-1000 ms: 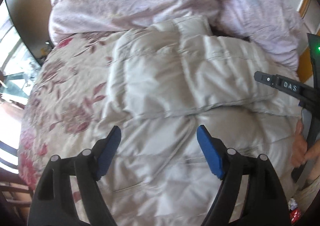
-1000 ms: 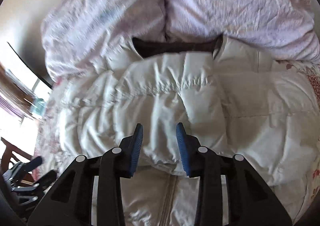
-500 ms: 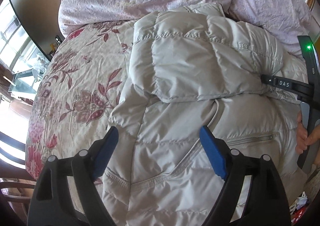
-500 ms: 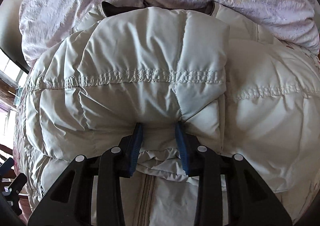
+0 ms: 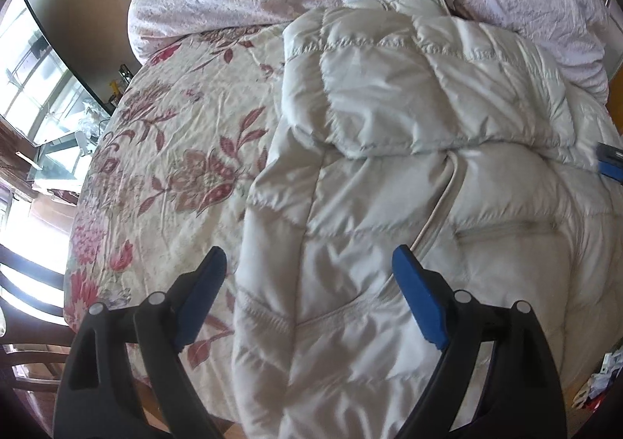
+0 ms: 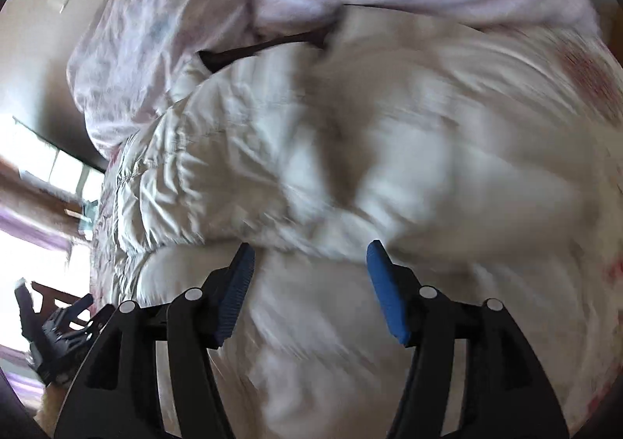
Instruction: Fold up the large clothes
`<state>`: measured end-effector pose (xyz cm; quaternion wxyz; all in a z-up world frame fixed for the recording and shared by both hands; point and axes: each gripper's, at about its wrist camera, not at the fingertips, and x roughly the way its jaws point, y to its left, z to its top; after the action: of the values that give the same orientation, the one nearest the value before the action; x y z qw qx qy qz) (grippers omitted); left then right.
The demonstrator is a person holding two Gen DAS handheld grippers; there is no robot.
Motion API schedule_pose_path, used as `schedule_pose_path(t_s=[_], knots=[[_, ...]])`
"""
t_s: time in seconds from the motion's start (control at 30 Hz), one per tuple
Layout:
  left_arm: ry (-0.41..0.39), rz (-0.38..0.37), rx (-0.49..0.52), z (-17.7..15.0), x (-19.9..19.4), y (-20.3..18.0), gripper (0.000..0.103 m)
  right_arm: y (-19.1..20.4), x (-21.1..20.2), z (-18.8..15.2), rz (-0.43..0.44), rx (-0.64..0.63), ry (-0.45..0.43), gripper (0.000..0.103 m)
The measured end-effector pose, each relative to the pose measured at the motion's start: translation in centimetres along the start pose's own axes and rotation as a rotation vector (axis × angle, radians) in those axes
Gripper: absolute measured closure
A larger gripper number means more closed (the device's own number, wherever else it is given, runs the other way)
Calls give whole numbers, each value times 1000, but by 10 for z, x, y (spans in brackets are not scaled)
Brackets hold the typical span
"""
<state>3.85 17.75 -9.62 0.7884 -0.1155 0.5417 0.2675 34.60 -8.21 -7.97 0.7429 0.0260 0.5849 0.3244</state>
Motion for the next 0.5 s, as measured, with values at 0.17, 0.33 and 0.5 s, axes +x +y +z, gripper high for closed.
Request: schedule_pose_path(t_s=[0.17,0.33,0.5], knots=[[69,-71,10,-16,4,19,16,-72,-46,-34,-16,130,30,40],[150,-203,-60,-36,12,52,16,-144,-83,-78,-9,307,40,37],[202,-279,-104,-53,23,66,18,-173,-88,-109,67,394,83,37]])
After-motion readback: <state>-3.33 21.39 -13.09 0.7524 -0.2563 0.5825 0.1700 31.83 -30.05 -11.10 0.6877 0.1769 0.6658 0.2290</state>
